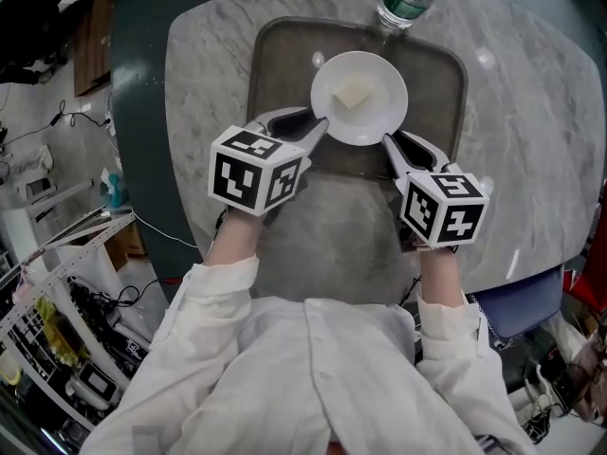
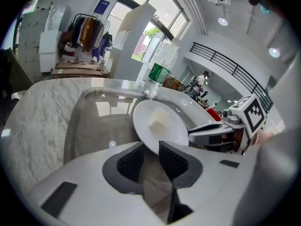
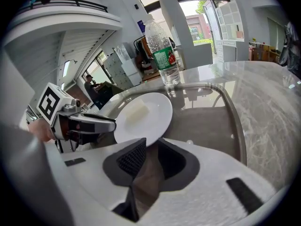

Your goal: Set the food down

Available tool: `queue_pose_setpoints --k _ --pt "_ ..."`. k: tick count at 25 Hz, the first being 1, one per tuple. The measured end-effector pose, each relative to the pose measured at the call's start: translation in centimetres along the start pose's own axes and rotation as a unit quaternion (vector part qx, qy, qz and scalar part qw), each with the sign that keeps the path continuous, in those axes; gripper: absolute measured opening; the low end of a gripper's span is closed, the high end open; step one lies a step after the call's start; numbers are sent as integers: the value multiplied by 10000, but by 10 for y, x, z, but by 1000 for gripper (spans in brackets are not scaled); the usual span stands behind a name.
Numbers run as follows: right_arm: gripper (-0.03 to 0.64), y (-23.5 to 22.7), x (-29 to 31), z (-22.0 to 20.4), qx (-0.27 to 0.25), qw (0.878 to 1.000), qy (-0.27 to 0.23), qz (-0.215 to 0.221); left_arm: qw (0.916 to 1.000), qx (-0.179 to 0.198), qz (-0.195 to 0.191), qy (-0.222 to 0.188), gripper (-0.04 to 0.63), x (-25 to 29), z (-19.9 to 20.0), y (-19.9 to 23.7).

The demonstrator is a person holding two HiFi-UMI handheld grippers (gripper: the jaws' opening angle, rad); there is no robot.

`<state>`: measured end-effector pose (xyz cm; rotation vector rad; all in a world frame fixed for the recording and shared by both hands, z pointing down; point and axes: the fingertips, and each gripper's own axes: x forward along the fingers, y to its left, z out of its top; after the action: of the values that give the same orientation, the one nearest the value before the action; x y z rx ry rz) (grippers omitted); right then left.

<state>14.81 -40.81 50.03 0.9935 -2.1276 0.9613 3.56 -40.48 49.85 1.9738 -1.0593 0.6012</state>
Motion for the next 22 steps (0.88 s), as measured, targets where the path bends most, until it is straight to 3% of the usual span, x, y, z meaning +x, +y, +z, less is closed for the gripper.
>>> queue_pose_setpoints --k 8,17,22 --pt "52 2 -16 0 132 9996 -225 76 9999 -128 -57 -94 92 -6 -2 -5" --pt "52 20 -38 -2 127 9983 -569 93 9992 133 -127 -342 91 -30 1 -7" --pt "48 36 -64 -9 52 9964 -850 -23 9959 357 -372 -743 78 -57 1 -23"
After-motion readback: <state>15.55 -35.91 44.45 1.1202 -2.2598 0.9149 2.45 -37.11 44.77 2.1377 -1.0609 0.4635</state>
